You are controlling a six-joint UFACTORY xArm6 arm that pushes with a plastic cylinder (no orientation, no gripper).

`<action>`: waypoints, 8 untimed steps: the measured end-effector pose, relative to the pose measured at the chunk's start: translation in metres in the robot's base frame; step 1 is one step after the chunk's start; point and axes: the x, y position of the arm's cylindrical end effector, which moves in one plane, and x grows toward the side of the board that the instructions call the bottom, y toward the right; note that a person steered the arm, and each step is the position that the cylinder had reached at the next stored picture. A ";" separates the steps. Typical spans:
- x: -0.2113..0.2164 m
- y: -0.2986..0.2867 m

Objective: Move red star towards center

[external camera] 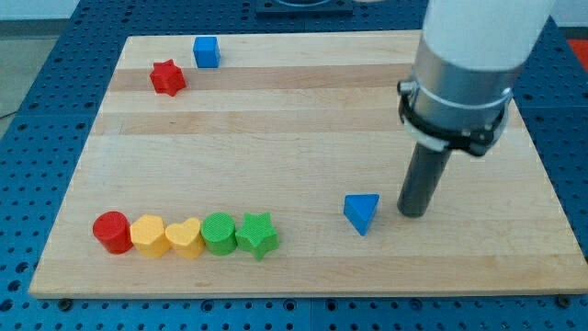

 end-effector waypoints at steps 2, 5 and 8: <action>-0.001 -0.035; -0.074 -0.100; -0.161 -0.383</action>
